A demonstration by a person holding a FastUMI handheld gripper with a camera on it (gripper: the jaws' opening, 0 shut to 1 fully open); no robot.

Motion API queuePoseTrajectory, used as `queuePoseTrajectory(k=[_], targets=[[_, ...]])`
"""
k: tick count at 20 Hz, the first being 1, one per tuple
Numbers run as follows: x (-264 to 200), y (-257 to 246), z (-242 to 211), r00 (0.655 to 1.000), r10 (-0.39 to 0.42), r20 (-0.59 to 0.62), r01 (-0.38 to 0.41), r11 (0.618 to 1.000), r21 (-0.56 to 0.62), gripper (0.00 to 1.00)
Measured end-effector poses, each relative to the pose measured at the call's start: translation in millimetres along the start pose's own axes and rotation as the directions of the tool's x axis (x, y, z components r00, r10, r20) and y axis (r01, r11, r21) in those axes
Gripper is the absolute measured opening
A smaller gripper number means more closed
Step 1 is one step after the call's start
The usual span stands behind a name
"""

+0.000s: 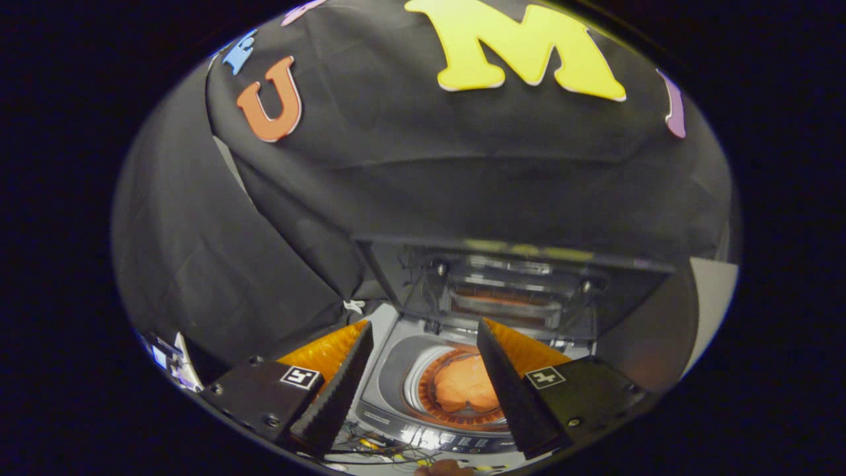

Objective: Put the clothes into the washing machine and then close the washing machine lid.

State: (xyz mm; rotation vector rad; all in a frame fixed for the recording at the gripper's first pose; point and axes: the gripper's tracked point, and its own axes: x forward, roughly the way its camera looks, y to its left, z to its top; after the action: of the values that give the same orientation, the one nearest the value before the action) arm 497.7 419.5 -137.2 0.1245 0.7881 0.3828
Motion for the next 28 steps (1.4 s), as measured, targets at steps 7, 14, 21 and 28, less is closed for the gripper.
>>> queuePoseTrajectory(k=[7, 14, 21, 28], targets=[[-49, -7, 82, 0.993, -0.051, 0.108, 0.052, 0.999, -0.009, 0.98], [-27, -28, 82, 0.993, -0.098, 0.059, 0.097, 0.995, 0.033, 0.98], [14, -65, 81, 0.980, -0.194, 0.045, 0.189, 0.978, 0.087, 0.98], [54, -96, 84, 0.965, -0.262, -0.008, 0.259, 0.952, 0.164, 0.98]])
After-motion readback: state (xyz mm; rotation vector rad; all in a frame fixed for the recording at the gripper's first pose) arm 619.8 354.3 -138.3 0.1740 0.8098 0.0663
